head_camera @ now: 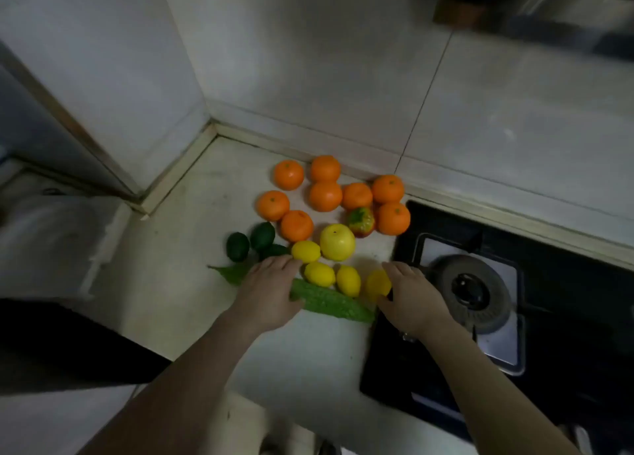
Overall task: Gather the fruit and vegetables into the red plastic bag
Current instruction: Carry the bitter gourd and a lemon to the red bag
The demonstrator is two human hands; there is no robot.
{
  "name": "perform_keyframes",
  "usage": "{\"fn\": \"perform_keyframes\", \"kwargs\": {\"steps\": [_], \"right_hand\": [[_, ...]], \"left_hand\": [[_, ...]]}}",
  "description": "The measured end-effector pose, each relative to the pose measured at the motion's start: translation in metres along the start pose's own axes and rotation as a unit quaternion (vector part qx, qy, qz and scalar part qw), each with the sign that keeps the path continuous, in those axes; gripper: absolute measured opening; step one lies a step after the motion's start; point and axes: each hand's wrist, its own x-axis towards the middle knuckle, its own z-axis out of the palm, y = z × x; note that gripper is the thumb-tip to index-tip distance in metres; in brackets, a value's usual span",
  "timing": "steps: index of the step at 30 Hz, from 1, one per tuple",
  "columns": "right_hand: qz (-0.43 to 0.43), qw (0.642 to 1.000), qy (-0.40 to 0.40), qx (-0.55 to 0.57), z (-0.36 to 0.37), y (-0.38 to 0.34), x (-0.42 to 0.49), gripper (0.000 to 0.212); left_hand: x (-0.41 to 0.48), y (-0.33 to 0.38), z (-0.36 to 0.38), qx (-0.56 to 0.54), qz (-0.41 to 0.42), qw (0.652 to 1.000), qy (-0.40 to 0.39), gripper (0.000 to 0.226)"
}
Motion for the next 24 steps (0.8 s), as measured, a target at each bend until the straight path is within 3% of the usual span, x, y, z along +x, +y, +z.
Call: {"fn": "perform_keyframes", "kwargs": {"steps": [6, 11, 16, 24], "right_hand": [[0.001, 0.999, -0.041, -0.004, 0.018, 0.012, 0.026, 0.079], [-0.011, 0.999, -0.051, -0.006, 0.027, 0.018, 0.035, 0.068], [-0.023, 0.999, -0.043, 0.003, 0.035, 0.02, 0.038, 0.06], [-0.029, 1.0, -0.005, 0.005, 0.026, 0.018, 0.028, 0.059]], "left_hand": [[0.016, -0.008, 0.028, -0.002, -0.012, 0.999, -0.039, 0.064], [0.02, -0.014, 0.041, 0.029, -0.002, 0.998, -0.054, 0.059], [0.024, -0.017, 0.043, 0.036, 0.001, 0.999, -0.035, 0.044], [0.017, -0.011, 0.028, 0.032, 0.016, 0.999, -0.029, 0.047]]}}
